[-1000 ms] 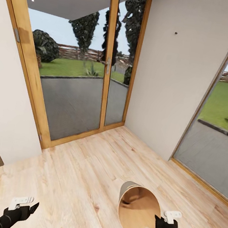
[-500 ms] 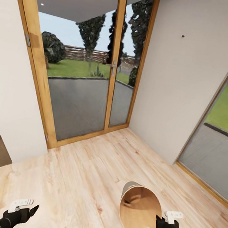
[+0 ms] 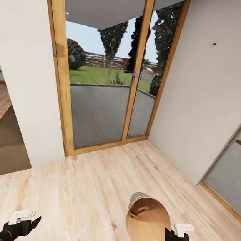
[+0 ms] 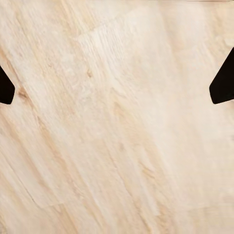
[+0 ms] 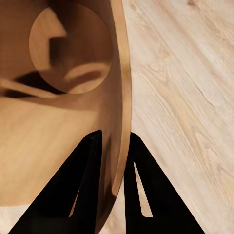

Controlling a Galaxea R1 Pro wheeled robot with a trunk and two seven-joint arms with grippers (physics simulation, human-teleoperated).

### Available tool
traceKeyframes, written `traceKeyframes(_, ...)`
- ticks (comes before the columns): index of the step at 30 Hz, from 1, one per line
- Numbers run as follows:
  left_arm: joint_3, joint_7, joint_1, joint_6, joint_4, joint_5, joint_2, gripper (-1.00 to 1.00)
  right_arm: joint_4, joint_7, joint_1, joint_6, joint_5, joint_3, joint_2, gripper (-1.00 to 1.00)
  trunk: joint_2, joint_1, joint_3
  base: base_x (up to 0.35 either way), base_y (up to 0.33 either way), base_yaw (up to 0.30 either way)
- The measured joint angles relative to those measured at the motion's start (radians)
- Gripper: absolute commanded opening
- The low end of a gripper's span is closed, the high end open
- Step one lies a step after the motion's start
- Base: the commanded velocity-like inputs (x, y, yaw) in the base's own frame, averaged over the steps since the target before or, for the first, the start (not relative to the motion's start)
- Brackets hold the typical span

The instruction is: Put the three can of soda from the living room inside the tash can in the kitchen.

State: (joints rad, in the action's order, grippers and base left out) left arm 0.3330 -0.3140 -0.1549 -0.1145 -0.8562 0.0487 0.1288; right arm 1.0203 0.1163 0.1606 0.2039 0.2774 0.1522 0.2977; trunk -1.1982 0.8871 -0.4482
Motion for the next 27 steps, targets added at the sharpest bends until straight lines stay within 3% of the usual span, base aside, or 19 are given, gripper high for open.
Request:
traceKeyframes(21, 0.000, 0.001, 0.000, 0.012, 0.000, 0.000, 0.000, 1.00, -0.007, 0.000, 0.000, -0.001, -0.001, 0.003, -0.001, -1.00, 0.147, -0.081, 0.081, 0.000, 0.000, 0.237)
traceKeyframes(27, 0.000, 0.004, 0.000, 0.013, 0.036, 0.001, 0.000, 1.00, -0.016, 0.000, 0.000, -0.001, -0.001, 0.005, -0.002, -1.00, 0.189, -0.104, 0.105, 0.000, 0.000, 0.225)
